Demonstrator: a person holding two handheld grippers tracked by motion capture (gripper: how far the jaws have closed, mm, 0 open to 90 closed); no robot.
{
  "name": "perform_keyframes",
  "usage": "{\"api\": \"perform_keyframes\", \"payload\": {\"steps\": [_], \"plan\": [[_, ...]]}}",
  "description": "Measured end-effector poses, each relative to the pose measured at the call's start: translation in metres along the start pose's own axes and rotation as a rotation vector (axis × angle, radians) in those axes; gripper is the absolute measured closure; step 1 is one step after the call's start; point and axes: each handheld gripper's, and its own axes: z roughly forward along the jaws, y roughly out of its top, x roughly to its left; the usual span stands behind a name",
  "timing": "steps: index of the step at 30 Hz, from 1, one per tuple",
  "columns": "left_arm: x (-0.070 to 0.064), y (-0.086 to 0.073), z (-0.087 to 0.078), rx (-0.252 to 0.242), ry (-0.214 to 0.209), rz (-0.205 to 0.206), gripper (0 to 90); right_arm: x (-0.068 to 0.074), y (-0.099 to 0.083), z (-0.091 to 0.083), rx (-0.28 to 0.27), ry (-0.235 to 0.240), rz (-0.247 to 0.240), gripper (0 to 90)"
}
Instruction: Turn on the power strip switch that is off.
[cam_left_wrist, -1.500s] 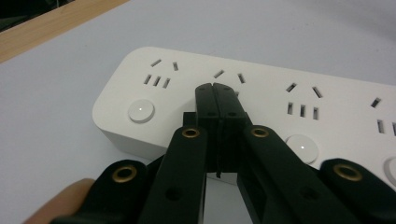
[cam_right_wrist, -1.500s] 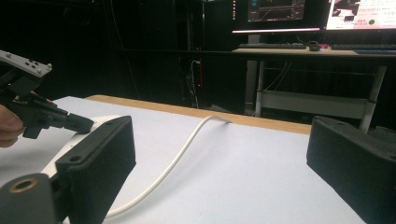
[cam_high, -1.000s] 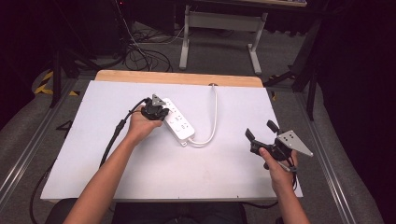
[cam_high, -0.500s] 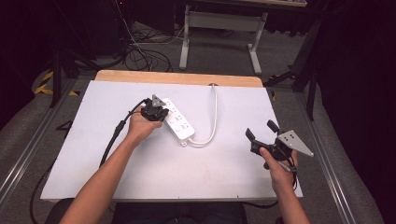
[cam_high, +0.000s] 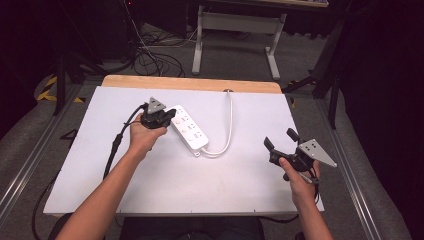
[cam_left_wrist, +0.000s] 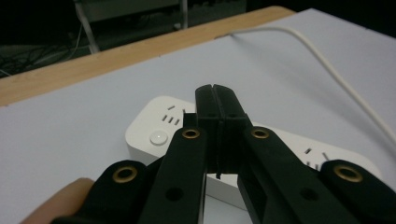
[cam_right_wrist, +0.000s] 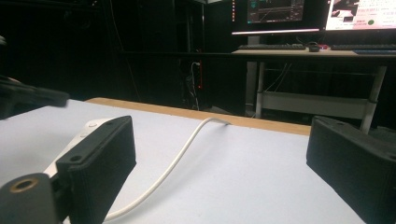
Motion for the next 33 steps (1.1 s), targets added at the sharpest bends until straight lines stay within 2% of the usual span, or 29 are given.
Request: {"api": "perform_keyframes", "payload": {"steps": [2, 3, 4, 10, 19, 33], "plan": [[0.001, 0.0, -0.01, -0.033, 0.001, -0.024, 90.0, 0.0, 0.001, 0.0, -0.003, -0.002, 0.001, 8.7], [0.001, 0.0, -0.01, -0.033, 0.001, -0.024, 90.0, 0.0, 0.001, 0.0, -0.002, -0.003, 0.004, 8.7], [0.003, -0.001, -0.02, -0.05, 0.008, -0.035, 90.0, 0.001, 0.001, 0.001, -0.002, -0.001, 0.004, 8.7], [0.007, -0.005, -0.041, -0.093, 0.033, -0.029, 90.0, 0.003, 0.001, 0.003, 0.001, 0.002, -0.005, 8.7], [0.011, -0.011, -0.076, -0.17, 0.047, -0.049, 90.0, 0.002, 0.001, 0.003, 0.002, 0.003, -0.003, 8.7], [0.017, -0.019, -0.103, -0.204, 0.086, -0.043, 90.0, 0.006, 0.002, 0.004, 0.002, 0.005, -0.01, 8.7]]}}
